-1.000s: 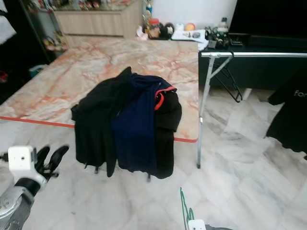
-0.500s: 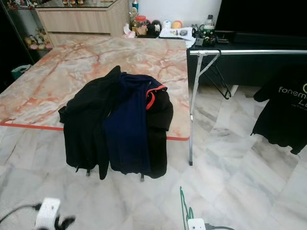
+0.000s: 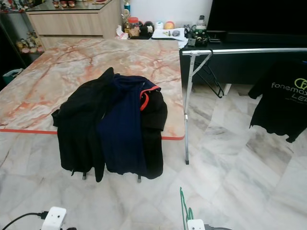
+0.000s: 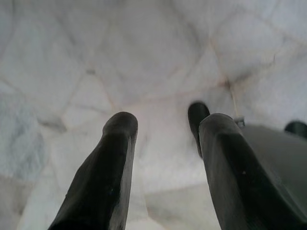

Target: Hang hanger

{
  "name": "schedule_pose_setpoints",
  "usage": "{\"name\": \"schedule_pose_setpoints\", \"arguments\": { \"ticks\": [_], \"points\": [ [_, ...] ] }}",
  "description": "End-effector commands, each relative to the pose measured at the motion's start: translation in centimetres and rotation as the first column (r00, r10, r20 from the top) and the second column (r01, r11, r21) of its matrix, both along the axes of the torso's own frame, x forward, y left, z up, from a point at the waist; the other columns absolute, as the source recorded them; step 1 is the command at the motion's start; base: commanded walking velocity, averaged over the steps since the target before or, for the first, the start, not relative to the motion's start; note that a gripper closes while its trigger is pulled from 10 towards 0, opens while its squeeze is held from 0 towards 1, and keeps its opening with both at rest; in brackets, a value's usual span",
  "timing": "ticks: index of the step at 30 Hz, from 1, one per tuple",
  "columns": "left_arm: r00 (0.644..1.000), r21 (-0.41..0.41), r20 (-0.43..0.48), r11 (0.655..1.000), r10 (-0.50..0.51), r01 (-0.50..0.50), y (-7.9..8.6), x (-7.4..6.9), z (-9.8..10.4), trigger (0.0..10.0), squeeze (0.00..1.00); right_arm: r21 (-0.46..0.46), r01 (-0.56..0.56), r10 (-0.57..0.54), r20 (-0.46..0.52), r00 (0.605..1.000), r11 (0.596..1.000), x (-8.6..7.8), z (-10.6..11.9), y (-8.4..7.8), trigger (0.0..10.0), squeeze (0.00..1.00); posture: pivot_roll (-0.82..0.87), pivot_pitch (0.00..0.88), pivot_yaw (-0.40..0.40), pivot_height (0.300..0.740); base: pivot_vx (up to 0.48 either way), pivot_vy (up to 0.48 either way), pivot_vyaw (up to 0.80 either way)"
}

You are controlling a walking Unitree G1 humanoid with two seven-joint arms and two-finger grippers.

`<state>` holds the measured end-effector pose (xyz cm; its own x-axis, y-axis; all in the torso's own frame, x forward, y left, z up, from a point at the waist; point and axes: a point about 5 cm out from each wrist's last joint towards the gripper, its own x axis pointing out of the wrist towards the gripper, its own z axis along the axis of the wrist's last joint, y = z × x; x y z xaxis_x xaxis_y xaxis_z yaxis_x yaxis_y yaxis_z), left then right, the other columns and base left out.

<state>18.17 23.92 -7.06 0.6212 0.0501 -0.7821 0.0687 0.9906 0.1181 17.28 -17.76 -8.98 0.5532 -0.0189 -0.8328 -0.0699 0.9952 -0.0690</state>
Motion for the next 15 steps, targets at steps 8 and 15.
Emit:
{"name": "schedule_pose_setpoints", "arguments": {
  "ticks": [8,15],
  "points": [
    [1.0,-0.004,-0.022,1.0,-0.014,0.014,-0.51,-0.86,-0.6,10.0,0.0,0.007,0.01,-0.01,-0.011,1.0,1.0,-0.29,-0.16,0.18,10.0,0.0,0.04,0.066,0.056,0.74,0.0,-0.33,0.0],
    [1.0,-0.006,-0.013,1.0,-0.021,0.021,-0.67,-0.48,-0.47,10.0,0.0,0.008,0.014,-0.014,-0.009,1.0,1.0,-0.23,-0.13,0.17,10.0,0.0,0.04,0.075,0.052,0.74,0.0,-0.347,0.0]
  ]
}}
